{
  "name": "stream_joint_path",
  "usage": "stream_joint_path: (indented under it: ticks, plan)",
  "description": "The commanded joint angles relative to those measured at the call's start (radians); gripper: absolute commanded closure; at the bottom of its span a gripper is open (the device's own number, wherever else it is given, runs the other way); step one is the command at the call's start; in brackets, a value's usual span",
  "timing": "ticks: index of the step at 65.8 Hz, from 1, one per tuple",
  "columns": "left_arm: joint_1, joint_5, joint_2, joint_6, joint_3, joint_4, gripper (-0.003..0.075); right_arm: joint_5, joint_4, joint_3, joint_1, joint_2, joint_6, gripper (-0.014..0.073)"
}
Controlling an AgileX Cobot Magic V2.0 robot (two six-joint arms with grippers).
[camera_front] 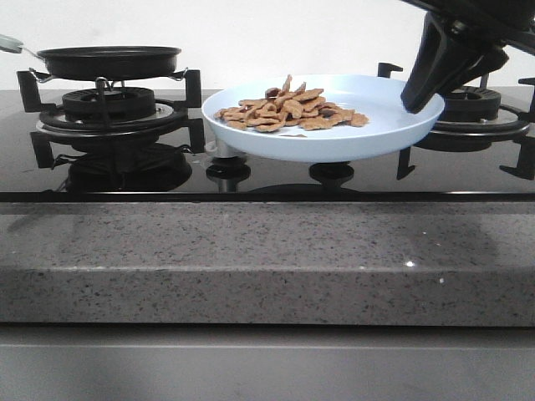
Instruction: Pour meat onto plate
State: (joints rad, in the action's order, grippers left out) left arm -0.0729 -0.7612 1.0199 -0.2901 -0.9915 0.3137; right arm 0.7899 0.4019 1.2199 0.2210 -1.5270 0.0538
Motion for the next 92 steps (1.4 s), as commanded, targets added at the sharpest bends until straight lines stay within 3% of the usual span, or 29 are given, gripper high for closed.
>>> stream_joint_path:
  ticks: [1,19,45,92]
  plan:
    - [-0.007,0.072,-0.080,0.012,0.033,0.013,0.0301,-0.034,0.016,0.024,0.000,0.044,0.007,0.0663]
    - [-0.007,0.073,-0.194,0.012,0.104,0.013,0.0301,-0.034,0.016,0.024,0.000,0.044,0.007,0.0663]
    - [-0.007,0.065,-0.198,0.012,0.104,0.013,0.0301,-0.059,0.021,0.053,0.000,0.034,0.007,0.0663]
    - [-0.007,0.065,-0.198,0.012,0.104,0.014,0.0301,0.121,-0.028,0.698,-0.004,-0.400,0.007,0.0663]
